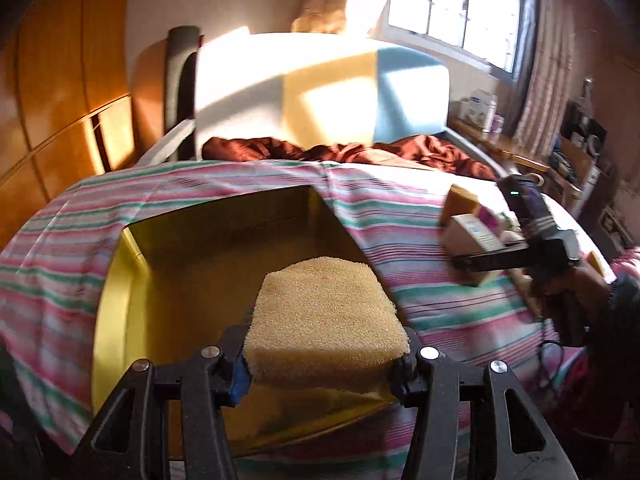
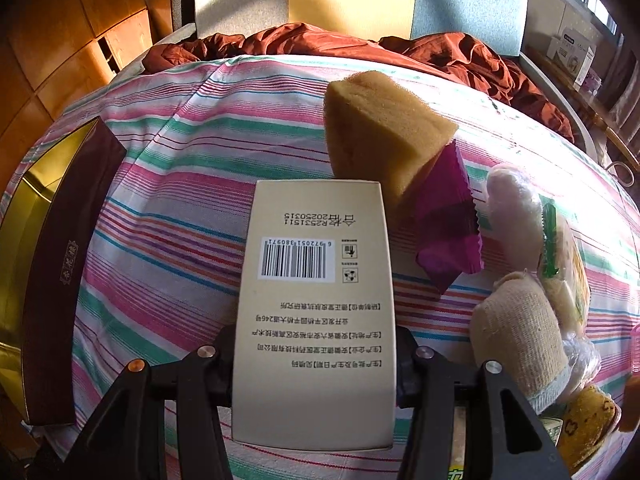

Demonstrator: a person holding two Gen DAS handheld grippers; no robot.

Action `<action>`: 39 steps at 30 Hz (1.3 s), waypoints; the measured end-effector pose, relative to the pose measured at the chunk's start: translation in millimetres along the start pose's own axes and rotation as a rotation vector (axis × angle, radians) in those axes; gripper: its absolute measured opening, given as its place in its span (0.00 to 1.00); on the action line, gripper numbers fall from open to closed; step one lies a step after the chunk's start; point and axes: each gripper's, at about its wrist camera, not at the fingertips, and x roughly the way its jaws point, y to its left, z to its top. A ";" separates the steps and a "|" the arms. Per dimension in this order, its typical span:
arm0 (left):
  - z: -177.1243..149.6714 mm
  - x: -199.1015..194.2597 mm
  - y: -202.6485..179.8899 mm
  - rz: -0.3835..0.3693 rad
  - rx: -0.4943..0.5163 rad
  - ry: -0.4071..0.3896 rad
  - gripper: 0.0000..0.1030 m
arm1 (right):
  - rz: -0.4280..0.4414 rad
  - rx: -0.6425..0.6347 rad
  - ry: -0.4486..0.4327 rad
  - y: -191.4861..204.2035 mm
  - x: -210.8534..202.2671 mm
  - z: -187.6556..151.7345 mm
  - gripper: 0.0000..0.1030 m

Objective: Organize objects
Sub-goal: 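Carry the sponge into the gold tray and open the left gripper while the right gripper grasps the white box, then lower the white barcode box into the gold tray and open the right gripper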

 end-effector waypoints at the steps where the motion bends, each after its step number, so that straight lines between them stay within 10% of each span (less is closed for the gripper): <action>1: -4.3 3.7 16.2 0.045 -0.021 0.019 0.52 | -0.001 0.000 0.000 0.1 0.1 0.0 0.51; 13: -55.7 17.7 105.8 0.293 -0.123 0.099 0.58 | -0.021 -0.018 -0.004 1.8 3.1 1.8 0.51; 30: -51.1 -36.7 118.5 0.302 -0.209 -0.088 0.77 | -0.082 0.016 -0.037 24.6 -17.4 -4.6 0.49; 39: -60.0 -48.6 140.9 0.333 -0.281 -0.114 0.79 | 0.086 -0.047 -0.229 126.9 -98.4 8.3 0.49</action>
